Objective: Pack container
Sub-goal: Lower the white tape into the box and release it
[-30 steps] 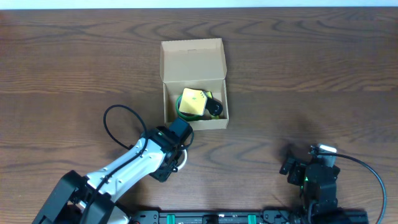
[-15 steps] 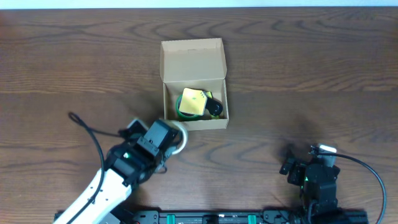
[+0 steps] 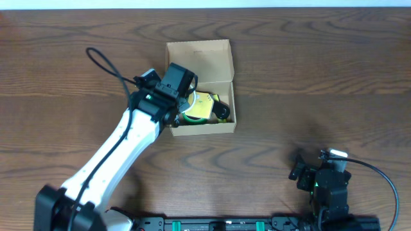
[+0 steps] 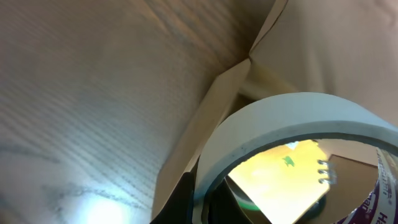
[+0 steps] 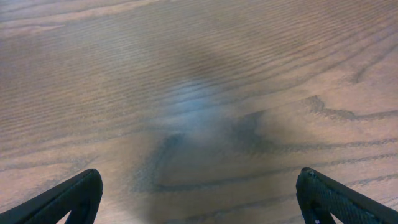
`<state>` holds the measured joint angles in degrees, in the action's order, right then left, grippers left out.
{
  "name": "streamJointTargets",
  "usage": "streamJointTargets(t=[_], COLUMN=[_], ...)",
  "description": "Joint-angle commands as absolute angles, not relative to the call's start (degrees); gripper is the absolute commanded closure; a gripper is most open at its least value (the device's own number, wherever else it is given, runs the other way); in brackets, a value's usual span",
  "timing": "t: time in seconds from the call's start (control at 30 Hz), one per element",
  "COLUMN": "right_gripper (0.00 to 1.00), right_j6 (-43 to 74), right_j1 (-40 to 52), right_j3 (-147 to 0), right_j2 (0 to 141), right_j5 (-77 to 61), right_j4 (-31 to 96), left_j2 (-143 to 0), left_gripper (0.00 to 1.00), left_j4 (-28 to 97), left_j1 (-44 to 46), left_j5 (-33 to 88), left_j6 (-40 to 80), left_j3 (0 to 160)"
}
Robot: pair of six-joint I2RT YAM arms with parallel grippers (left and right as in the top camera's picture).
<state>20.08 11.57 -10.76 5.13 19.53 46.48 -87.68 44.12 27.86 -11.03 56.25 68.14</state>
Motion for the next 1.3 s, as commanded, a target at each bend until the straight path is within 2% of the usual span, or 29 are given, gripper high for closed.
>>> streamJointTargets(t=[0.0,0.3,0.37,0.43,0.53,0.7,0.9,1.27], right_gripper=[0.01,0.01,0.01,0.01,0.01,0.01,0.01,0.01], right_j6=[19.22,19.22,19.22,19.22,19.22,19.22,19.22,19.22], right_j1=[11.18,11.18,11.18,11.18,11.18,11.18,11.18,11.18], right_j3=[-10.31,-10.31,-10.31,-10.31,-10.31,-10.31,-10.31,-10.31], right_j2=[4.78,4.78,4.78,4.78,4.78,4.78,4.78,4.78], right_j5=[20.10,20.10,20.10,20.10,20.10,20.10,20.10,20.10], right_j4=[46.59,46.59,46.57,46.59,46.59,46.57,46.59,46.59], left_j2=[-91.00,-94.83,-95.18,-95.39,-95.48,-95.48,-95.46,-90.63], left_gripper=[0.94,0.94,0.90,0.72,0.59,0.05,0.05,0.05], left_j4=[42.26,40.64,41.06,42.04,43.29,42.76,40.40,43.20], left_j1=[27.44,27.44,27.44,27.44,27.44,27.38,27.40,27.40], left_j5=[-7.07,-2.92,-2.83,-2.68,-2.70,-3.16,-3.14,-6.00], left_j6=[52.77,52.25,52.25,52.27,52.25,52.27,52.25,46.37], left_j3=[69.67,69.65,69.65,69.65,69.65,69.65,70.52,83.05])
